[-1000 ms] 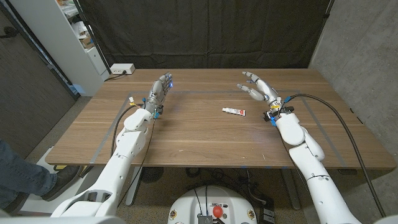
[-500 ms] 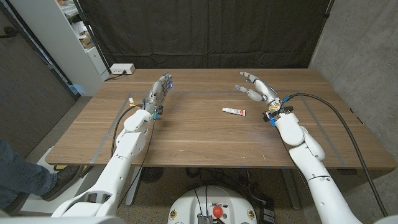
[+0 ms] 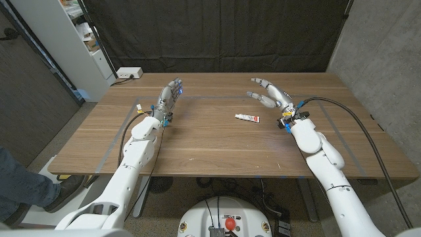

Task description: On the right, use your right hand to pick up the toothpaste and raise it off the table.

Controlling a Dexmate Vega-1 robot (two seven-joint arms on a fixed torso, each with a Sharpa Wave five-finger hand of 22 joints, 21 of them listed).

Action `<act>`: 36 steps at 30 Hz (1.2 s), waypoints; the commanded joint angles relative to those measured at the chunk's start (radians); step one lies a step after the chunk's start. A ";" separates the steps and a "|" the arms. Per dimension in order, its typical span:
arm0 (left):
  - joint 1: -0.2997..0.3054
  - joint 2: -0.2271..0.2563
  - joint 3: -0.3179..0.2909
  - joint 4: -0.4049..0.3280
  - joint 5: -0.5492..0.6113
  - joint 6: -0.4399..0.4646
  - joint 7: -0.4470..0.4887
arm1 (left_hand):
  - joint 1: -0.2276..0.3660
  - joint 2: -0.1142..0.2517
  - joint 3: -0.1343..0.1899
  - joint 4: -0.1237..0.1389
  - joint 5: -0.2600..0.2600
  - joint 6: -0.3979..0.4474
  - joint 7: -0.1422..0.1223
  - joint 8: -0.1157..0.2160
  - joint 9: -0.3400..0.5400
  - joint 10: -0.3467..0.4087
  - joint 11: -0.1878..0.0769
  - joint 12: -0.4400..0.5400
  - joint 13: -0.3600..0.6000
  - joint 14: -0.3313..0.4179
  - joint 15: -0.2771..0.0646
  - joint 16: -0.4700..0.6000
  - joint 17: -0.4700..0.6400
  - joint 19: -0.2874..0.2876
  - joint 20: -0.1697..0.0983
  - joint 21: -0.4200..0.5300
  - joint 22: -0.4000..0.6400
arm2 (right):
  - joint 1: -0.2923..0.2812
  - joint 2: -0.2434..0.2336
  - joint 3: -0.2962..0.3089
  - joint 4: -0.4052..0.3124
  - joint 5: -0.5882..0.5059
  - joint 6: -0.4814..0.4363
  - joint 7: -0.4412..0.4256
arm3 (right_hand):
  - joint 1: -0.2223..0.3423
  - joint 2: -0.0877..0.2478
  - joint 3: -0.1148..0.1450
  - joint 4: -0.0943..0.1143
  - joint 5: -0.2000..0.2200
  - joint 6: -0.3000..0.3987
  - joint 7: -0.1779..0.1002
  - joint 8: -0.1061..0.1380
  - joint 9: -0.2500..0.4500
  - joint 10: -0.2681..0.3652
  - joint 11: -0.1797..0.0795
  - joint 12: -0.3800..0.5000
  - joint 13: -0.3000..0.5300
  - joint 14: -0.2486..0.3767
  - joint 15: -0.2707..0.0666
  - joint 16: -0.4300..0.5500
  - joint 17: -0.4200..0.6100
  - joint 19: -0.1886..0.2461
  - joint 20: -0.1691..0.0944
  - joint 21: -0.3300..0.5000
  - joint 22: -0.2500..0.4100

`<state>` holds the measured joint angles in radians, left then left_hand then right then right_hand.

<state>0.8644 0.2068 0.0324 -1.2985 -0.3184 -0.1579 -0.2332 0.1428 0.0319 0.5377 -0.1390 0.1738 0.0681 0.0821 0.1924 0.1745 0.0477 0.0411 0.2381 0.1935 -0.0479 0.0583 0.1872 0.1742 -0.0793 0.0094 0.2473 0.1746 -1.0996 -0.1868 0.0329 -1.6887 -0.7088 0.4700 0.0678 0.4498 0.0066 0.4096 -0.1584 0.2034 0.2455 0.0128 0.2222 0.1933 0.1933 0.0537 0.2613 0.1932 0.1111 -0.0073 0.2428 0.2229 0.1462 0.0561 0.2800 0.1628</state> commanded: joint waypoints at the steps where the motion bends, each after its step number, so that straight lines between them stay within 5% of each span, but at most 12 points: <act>1: -0.014 -0.005 0.001 0.019 0.002 -0.001 -0.004 | 0.011 -0.003 -0.002 -0.004 0.000 0.008 0.001 -0.001 0.006 0.007 0.002 -0.003 0.001 0.003 0.009 0.001 0.004 -0.001 0.009 -0.002 0.003 | 0.004 -0.018 -0.016 -0.017 -0.059 -0.030 -0.014 | 0.016 -0.001 -0.002 0.001 -0.003 0.025 0.013 0.009 0.001 0.018 0.009 -0.002 0.005 0.004 0.004 -0.006 -0.005 0.006 0.004 -0.009 0.003; 7: -0.022 -0.004 0.003 0.028 0.007 -0.003 -0.006 | 0.012 -0.003 -0.002 -0.004 0.000 0.008 0.001 -0.001 0.006 0.010 0.006 -0.004 0.001 0.004 0.011 0.001 0.004 0.002 0.009 -0.003 0.003 | 0.003 -0.019 -0.024 -0.024 -0.080 -0.045 -0.032 | 0.030 -0.020 -0.006 -0.006 0.000 0.054 0.020 0.012 0.000 0.039 0.019 -0.005 0.002 0.018 0.018 -0.008 -0.013 0.041 0.010 -0.012 0.003; 19: -0.041 -0.008 0.005 0.050 0.009 -0.005 -0.018 | 0.014 -0.002 -0.003 -0.004 0.000 0.012 0.002 0.000 0.006 0.012 0.001 -0.005 0.001 0.006 0.013 0.002 0.004 0.003 0.010 -0.007 0.003 | 0.000 -0.035 -0.044 -0.033 -0.105 -0.055 -0.041 | 0.052 -0.043 -0.005 -0.005 0.012 0.098 -0.003 0.017 -0.001 0.095 0.008 0.000 0.001 0.032 0.014 -0.013 -0.021 0.012 0.041 -0.049 0.004; 36: -0.043 -0.006 0.001 0.056 0.007 -0.009 -0.029 | 0.015 -0.001 -0.004 -0.004 -0.001 0.014 0.003 -0.001 0.006 0.015 0.003 -0.006 0.001 0.007 0.011 0.001 0.004 0.005 0.011 -0.012 0.003 | -0.016 -0.040 -0.086 -0.078 -0.184 -0.133 -0.041 | 0.077 -0.056 0.001 -0.008 0.021 0.139 -0.001 0.022 -0.001 0.142 0.004 0.001 -0.001 0.051 0.023 -0.014 -0.025 0.009 0.068 -0.068 0.004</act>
<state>0.8244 0.2006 0.0361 -1.2484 -0.3096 -0.1630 -0.2540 0.1428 0.0319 0.5333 -0.1434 0.1739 0.0788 0.0821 0.1925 0.1745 0.0531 0.0465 0.2319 0.1933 -0.0419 0.0643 0.1872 0.1742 -0.0719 0.0166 0.2396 0.1745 -1.1071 -0.2229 -0.0276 -1.7411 -0.8494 0.3824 0.0256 0.5128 -0.0486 0.4069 -0.1612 0.2191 0.3774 0.0125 0.2408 0.1907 0.3235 0.0626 0.2593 0.1906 0.1542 0.0144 0.2311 0.1951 0.1542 0.1166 0.2143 0.1655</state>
